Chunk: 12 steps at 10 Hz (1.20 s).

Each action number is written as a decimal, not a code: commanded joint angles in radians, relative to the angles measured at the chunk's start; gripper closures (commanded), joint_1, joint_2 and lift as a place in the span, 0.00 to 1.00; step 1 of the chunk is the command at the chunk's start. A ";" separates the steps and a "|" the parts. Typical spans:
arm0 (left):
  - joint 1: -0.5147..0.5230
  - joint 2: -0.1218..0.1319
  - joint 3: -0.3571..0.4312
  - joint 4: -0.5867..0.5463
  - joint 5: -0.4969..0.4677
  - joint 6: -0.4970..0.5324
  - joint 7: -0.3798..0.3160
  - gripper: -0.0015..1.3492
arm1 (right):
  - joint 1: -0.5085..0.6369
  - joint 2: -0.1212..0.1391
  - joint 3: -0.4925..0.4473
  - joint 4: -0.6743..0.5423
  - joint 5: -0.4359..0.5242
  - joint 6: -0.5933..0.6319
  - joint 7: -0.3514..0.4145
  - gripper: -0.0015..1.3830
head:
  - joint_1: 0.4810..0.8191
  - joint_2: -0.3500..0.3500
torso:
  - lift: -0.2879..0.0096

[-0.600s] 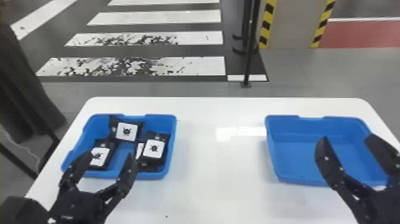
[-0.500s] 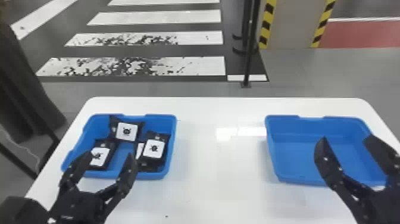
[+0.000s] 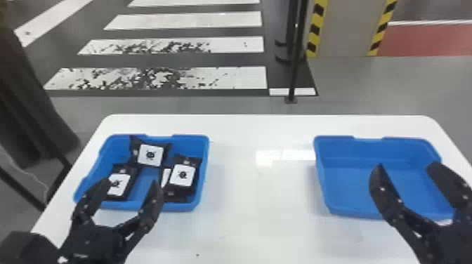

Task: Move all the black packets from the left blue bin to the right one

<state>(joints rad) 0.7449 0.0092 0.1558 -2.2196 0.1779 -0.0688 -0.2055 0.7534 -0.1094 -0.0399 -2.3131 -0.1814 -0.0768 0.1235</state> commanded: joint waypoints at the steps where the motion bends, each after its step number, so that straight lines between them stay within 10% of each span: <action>1: -0.001 0.000 0.000 0.002 0.004 0.000 0.000 0.11 | 0.000 -0.001 0.000 0.000 0.000 0.001 0.001 0.18 | 0.63 0.60 | 0.50; 7: -0.092 0.003 0.016 0.039 0.014 0.118 0.000 0.11 | -0.002 -0.001 0.006 0.005 -0.006 0.015 0.010 0.18 | 0.63 0.61 | 0.50; 12: -0.244 0.025 0.020 0.059 -0.026 0.405 0.000 0.13 | -0.005 -0.004 0.012 0.007 -0.010 0.035 0.021 0.18 | 0.63 0.63 | 0.50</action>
<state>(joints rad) 0.5154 0.0314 0.1770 -2.1625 0.1595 0.2999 -0.2058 0.7485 -0.1129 -0.0279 -2.3058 -0.1911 -0.0432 0.1436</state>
